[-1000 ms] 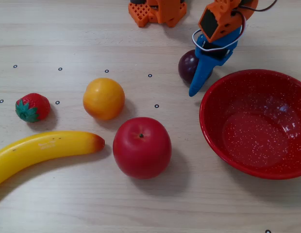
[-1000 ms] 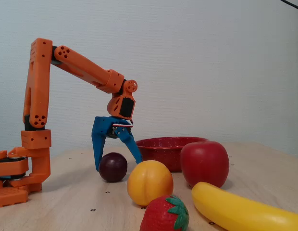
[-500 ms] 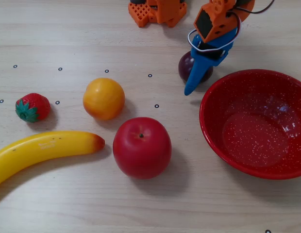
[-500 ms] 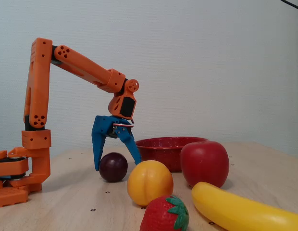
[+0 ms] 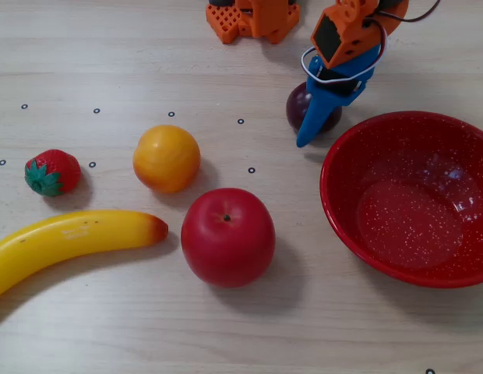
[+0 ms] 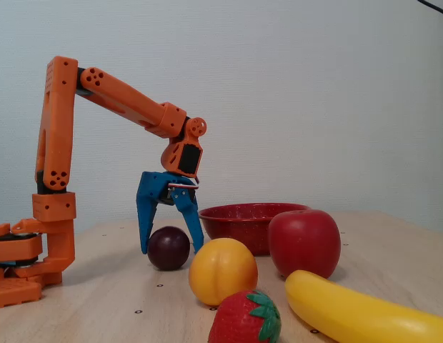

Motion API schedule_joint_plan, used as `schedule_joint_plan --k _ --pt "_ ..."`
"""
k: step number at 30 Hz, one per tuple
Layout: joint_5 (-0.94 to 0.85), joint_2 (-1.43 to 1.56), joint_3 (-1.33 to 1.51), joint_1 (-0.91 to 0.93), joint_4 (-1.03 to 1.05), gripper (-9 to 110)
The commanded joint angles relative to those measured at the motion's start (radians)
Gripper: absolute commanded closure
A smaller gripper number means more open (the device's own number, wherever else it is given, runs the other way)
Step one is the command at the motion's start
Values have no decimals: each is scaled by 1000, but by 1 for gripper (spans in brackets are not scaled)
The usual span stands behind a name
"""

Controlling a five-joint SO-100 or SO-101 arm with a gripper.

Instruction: Put the plum in the red bowl.

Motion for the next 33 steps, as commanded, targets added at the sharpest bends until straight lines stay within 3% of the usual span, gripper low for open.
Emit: schedule_joint_plan --k 1,5,9,18,25,30,33 --pt "21 31 -44 -21 44 66" --pt "18 32 -40 -26 43 77" --pt "-3 43 -41 -37 60 101" --pt "-35 195 -135 -46 288 101" --pt "-25 272 -462 -6 471 101" --pt "17 247 -733 48 460 101" --pt "63 225 -798 66 330 101"
